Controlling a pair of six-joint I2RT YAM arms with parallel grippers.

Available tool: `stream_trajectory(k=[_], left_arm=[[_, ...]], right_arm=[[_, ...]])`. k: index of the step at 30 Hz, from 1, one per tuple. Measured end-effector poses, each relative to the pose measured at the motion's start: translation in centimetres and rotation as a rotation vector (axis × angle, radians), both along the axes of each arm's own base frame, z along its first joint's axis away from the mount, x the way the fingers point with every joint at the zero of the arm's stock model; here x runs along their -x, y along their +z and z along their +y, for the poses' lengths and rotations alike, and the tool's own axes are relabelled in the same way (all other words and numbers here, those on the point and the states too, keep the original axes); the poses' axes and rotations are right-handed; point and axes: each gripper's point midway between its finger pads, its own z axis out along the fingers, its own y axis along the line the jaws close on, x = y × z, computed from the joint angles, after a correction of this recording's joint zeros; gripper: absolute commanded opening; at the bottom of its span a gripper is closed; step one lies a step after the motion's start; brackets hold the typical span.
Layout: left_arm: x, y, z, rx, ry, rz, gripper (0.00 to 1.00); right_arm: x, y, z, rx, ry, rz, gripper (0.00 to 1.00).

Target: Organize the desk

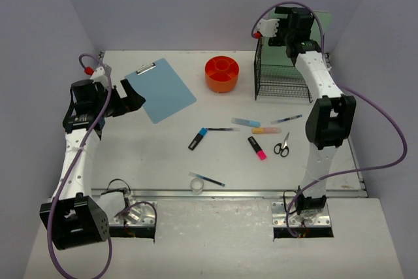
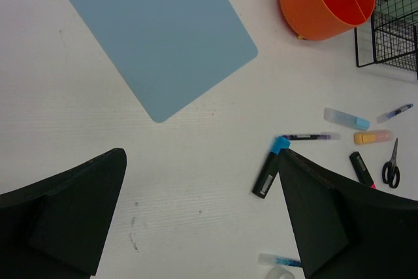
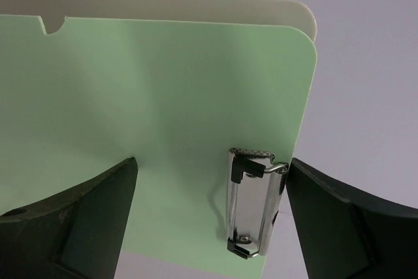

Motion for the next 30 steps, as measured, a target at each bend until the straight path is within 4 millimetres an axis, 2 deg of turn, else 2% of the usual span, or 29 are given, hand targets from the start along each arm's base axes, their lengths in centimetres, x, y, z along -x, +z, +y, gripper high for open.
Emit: stream_trajectory(k=[3, 13, 25, 30], left_arm=[[-0.1, -0.2, 0.0, 0.001, 0.0, 0.003, 1.0], [-0.4, -0.7, 0.1, 0.002, -0.003, 0.004, 1.0], [-0.6, -0.7, -0.1, 0.009, -0.014, 0.001, 1.0], [-0.6, -0.6, -0.1, 0.005, -0.017, -0.005, 1.0]], right_arm=[[-0.3, 0.0, 0.1, 0.005, 0.005, 0.005, 0.99], [-0.9, -0.3, 0.3, 0.016, 0.019, 0.032, 0.99], [0.4, 0.3, 0.6, 0.031, 0.024, 0.107, 0.99], [1.9, 0.2, 1.0, -0.002, 0.037, 0.152, 0.99]])
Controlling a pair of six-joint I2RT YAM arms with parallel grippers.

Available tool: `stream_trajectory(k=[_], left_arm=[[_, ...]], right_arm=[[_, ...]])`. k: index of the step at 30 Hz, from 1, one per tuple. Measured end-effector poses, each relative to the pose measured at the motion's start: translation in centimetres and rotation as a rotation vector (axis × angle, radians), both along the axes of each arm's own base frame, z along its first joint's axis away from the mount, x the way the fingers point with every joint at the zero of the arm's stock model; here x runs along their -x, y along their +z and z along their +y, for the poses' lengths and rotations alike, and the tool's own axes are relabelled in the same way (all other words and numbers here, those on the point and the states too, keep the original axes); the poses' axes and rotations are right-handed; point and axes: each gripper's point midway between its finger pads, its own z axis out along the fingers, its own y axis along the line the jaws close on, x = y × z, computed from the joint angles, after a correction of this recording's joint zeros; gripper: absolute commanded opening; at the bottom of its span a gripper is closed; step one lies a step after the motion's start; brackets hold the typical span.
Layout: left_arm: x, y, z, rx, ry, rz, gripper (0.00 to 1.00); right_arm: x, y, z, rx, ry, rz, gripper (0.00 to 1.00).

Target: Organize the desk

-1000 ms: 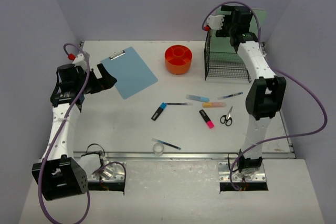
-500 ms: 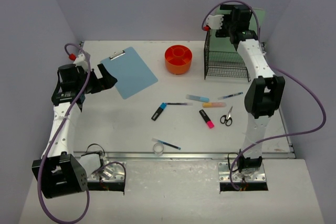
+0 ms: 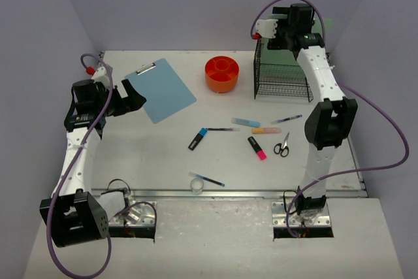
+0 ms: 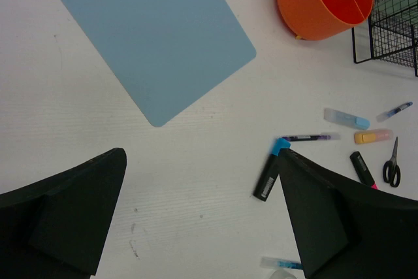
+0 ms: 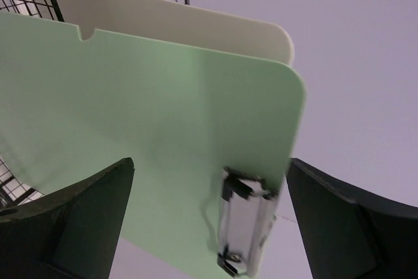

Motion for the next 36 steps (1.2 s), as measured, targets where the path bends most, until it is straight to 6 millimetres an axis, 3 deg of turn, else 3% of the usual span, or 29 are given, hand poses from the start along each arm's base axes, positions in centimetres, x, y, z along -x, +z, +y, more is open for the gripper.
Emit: stream_trajectory(k=[8, 12, 17, 24, 29, 31, 34, 36], left_arm=[[-0.5, 0.5, 0.1, -0.02, -0.015, -0.032, 1.0], [-1.8, 1.0, 0.7, -0.083, -0.045, -0.059, 1.0], [-5.8, 0.5, 2.3, -0.213, -0.142, -0.057, 0.94], [-12.2, -2.1, 4.4, -0.358, -0.317, -0.009, 0.72], [-16.7, -4.8, 5.4, -0.406, -0.407, -0.011, 0.68], [-17.8, -6.1, 5.7, -0.407, -0.415, -0.007, 0.68], [-19.3, -8.0, 5.6, -0.39, -0.425, 0.003, 0.68], [-20.0, -9.0, 5.3, -0.378, -0.431, 0.008, 0.69]], right_arm=[[3.2, 5.2, 0.3, -0.076, -0.008, -0.051, 0.99], [4.7, 6.8, 0.5, -0.124, -0.011, -0.063, 0.99], [5.9, 7.9, 0.8, -0.192, -0.021, -0.067, 0.99], [7.4, 8.4, 2.0, -0.379, -0.061, -0.015, 0.99], [9.8, 8.3, 3.5, -0.546, -0.091, 0.034, 0.98], [10.6, 8.2, 3.9, -0.595, -0.108, 0.054, 0.92], [10.9, 8.0, 3.8, -0.661, -0.163, 0.063, 0.69], [10.7, 7.7, 3.4, -0.689, -0.207, 0.067, 0.47]])
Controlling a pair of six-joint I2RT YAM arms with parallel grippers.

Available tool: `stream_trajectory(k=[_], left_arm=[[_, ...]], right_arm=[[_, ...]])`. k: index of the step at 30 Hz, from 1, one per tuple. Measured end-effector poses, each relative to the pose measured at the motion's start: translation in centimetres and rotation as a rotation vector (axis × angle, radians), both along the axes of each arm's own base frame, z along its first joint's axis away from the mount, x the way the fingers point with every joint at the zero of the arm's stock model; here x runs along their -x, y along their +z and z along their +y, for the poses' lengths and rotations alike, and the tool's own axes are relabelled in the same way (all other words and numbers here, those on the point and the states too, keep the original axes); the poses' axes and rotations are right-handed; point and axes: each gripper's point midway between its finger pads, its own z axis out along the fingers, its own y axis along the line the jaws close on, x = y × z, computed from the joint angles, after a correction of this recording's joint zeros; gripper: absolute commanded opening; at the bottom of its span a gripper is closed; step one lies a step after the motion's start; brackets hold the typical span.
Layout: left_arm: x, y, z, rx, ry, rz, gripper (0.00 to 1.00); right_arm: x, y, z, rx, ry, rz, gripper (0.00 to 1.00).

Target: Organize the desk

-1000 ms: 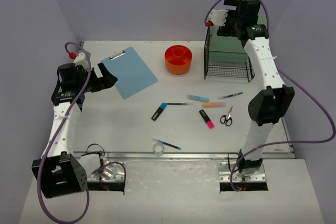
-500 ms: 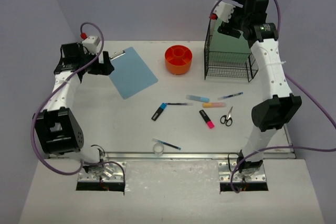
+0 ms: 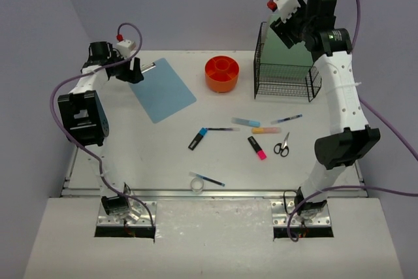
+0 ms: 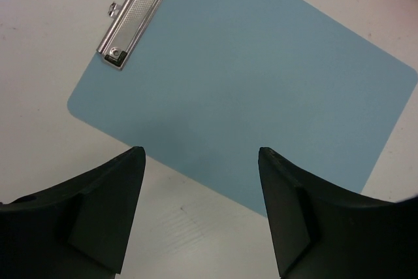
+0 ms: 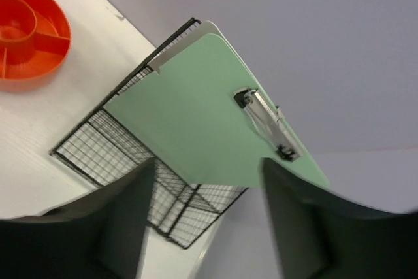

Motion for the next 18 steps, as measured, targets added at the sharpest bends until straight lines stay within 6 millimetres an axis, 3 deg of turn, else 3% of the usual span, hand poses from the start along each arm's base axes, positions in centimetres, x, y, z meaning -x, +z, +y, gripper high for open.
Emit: stream_trajectory(k=[2, 5, 10, 15, 18], left_arm=[[-0.1, -0.5, -0.4, 0.008, -0.004, 0.008, 0.69], [-0.3, -0.5, -1.2, 0.003, -0.015, -0.013, 0.7], [-0.8, -0.5, -1.6, -0.034, -0.025, -0.014, 0.68], [-5.1, 0.2, -0.8, -0.076, -0.036, -0.068, 0.71], [-6.4, -0.5, -0.4, -0.092, -0.04, -0.083, 0.78]], right_arm=[[-0.6, -0.3, -0.5, -0.028, -0.046, 0.008, 0.29], [-1.3, -1.5, -0.9, -0.073, -0.092, 0.039, 0.29], [-1.7, -3.8, 0.1, -0.18, -0.113, 0.122, 0.38], [-0.6, -5.1, 1.9, -0.289, -0.083, 0.202, 0.59], [0.3, -6.1, 3.1, -0.35, -0.056, 0.257, 0.73]])
